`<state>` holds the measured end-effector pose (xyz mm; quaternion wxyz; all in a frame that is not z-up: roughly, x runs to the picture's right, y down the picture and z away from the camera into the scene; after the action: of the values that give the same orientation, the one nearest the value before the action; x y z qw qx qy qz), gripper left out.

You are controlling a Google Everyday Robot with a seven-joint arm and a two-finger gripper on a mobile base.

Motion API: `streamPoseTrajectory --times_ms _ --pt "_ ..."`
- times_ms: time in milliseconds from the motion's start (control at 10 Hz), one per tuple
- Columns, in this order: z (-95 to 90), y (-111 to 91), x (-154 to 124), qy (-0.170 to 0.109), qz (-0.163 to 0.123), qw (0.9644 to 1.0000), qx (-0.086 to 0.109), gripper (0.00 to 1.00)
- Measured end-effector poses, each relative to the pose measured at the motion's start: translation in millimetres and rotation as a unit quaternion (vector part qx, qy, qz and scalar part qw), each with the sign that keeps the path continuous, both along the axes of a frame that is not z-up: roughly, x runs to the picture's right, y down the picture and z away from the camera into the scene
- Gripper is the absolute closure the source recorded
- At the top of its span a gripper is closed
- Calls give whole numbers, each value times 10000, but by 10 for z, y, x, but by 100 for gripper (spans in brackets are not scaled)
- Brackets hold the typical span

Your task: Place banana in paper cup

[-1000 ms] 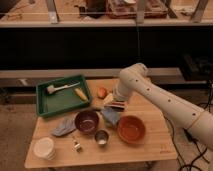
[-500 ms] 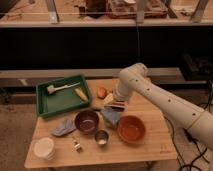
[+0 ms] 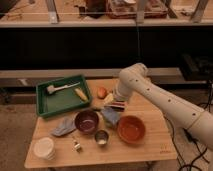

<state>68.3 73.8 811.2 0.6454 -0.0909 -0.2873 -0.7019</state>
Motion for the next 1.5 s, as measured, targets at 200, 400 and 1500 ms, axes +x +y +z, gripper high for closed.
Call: streamPoseTrajectory --times_ms 200,400,1500 --pt "1 1 2 2 0 10000 -1 20" --pt "1 1 2 2 0 10000 -1 20" --pt "129 -849 -1423 -542 -1339 9869 713 20"
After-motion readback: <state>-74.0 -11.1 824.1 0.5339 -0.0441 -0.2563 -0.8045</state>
